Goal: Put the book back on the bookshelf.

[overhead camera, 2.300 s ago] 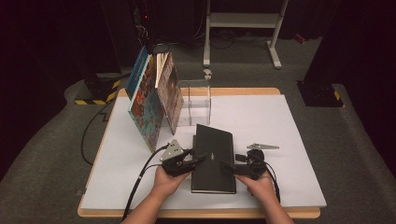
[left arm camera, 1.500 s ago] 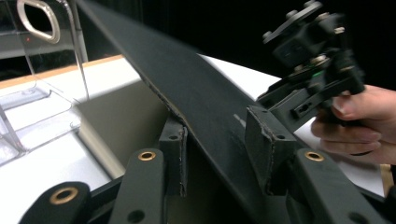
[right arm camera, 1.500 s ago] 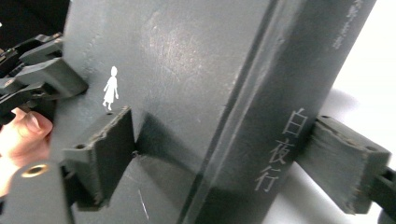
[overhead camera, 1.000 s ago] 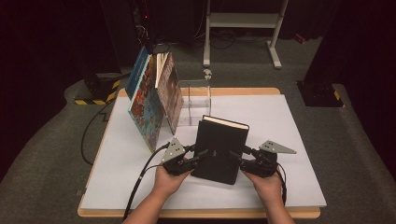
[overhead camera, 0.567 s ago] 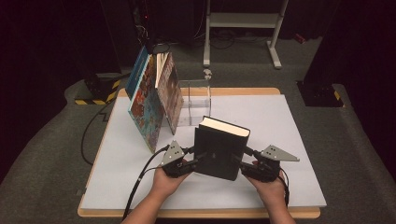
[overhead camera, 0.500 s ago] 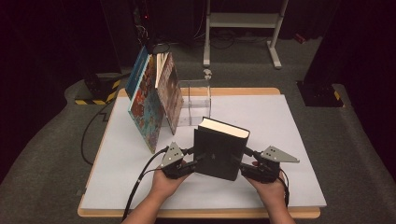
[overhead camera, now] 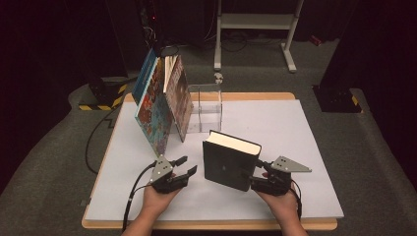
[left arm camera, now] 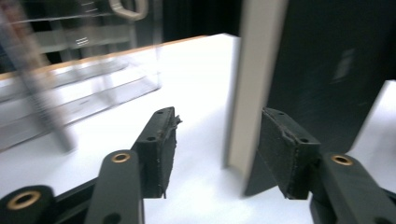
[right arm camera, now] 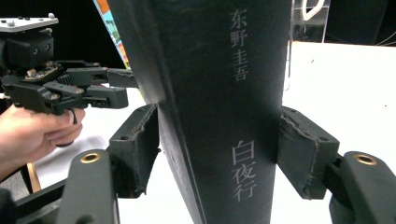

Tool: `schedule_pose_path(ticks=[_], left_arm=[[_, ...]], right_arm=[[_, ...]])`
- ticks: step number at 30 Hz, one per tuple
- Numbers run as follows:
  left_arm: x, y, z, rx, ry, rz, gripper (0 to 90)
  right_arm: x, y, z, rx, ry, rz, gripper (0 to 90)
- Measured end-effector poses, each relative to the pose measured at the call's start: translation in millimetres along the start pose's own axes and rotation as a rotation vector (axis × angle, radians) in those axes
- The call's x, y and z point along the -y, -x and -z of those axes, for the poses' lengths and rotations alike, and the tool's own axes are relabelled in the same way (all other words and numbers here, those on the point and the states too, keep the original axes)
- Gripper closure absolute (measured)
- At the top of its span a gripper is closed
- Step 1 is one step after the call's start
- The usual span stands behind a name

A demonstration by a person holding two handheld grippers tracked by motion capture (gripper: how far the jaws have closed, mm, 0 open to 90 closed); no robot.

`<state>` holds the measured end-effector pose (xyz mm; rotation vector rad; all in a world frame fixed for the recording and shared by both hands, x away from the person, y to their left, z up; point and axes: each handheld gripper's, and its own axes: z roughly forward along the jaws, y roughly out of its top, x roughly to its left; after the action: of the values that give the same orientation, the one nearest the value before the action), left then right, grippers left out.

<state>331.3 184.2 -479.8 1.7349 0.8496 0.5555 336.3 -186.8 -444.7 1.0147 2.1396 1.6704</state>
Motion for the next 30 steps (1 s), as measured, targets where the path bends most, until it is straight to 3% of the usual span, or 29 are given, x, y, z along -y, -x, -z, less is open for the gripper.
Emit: schedule_pose_path(ticks=[2, 7, 11, 17, 22, 30], left_arm=[[3.6, -8.7, 7.8, -0.051, -0.026, 0.006, 45.8], [16.4, -35.0, 26.4, -0.134, -0.096, 0.103, 40.5], [24.2, -48.6, 36.1, -0.155, -0.088, 0.16, 35.9], [28.0, -58.0, 41.9, -0.174, -0.071, 0.187, 35.8], [29.4, -63.0, 45.6, -0.187, -0.065, 0.207, 35.7], [31.2, -71.4, 53.9, -0.216, -0.042, 0.249, 35.8]], right_arm=[[0.0, 0.0, -1.4, -0.014, -0.003, 0.0, 31.8], [-2.0, -2.8, -4.7, -0.026, -0.008, 0.032, 32.2], [-5.8, -5.3, -8.9, -0.021, -0.024, 0.052, 28.8], [-18.4, -10.2, -13.0, -0.04, -0.025, 0.075, 26.0], [-26.2, -14.3, -13.2, -0.064, -0.002, 0.117, 33.0], [-30.7, -7.7, -15.0, -0.134, -0.026, 0.168, 40.4]])
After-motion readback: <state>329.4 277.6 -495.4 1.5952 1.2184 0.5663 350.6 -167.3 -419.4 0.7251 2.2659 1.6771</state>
